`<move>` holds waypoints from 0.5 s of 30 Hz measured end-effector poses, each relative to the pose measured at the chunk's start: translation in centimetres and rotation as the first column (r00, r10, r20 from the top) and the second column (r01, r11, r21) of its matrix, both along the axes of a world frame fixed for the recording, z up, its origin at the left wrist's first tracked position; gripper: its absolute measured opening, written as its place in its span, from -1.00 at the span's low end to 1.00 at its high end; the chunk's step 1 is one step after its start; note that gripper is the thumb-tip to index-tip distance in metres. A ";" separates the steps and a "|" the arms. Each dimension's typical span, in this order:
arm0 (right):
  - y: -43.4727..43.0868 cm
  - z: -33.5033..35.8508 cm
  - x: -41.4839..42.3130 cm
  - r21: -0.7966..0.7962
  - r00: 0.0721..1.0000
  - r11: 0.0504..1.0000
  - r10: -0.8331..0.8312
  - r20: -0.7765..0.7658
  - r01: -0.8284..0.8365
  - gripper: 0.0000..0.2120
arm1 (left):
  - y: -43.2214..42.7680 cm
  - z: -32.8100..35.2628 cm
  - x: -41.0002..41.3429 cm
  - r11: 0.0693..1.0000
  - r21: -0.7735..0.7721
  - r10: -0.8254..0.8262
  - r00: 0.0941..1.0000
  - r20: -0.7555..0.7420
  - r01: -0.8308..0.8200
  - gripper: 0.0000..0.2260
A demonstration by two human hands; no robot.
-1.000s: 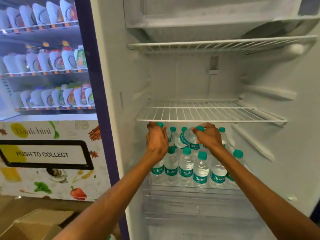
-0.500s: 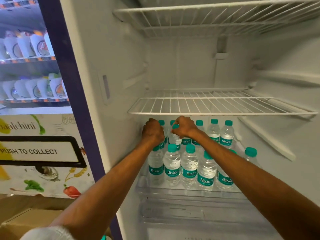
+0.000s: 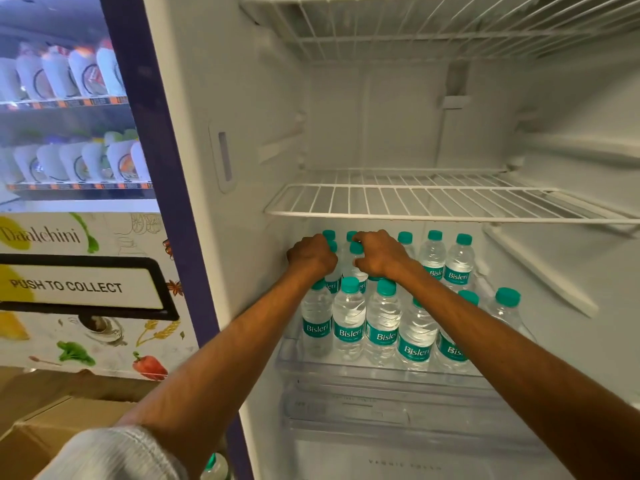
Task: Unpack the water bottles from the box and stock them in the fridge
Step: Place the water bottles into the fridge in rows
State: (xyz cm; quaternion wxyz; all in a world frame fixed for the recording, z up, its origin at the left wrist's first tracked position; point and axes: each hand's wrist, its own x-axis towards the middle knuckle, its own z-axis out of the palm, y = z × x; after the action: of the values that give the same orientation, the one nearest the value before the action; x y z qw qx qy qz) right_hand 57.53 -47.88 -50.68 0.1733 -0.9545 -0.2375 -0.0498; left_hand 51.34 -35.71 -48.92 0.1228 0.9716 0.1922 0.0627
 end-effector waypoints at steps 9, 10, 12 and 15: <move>-1.2 2.1 -6.3 0.166 0.960 0.958 0.204 0.190 -0.236 -0.67 | -1.3 1.1 -6.5 0.968 -0.005 -0.225 0.876 0.426 0.250 -0.69; -1.1 2.3 -7.5 0.192 0.950 0.944 0.225 0.219 -0.268 -0.72 | -1.4 1.1 -7.5 0.958 -0.006 -0.251 0.848 0.467 0.287 -0.69; -0.9 2.2 -10.0 0.243 0.933 0.919 0.244 0.265 -0.309 -0.80 | -1.7 1.1 -9.8 0.934 0.022 -0.315 0.795 0.519 0.356 -0.68; -0.8 1.8 -13.6 0.314 0.919 0.888 0.237 0.315 -0.336 -0.84 | -1.9 0.7 -13.8 0.909 0.042 -0.356 0.723 0.591 0.414 -0.70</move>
State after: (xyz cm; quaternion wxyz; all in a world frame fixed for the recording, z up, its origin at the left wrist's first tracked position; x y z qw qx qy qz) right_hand 43.89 -48.66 -48.89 0.3178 -0.8444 -0.3848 -0.1949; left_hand 37.50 -37.57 -48.19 0.2314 0.9157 -0.0585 0.3234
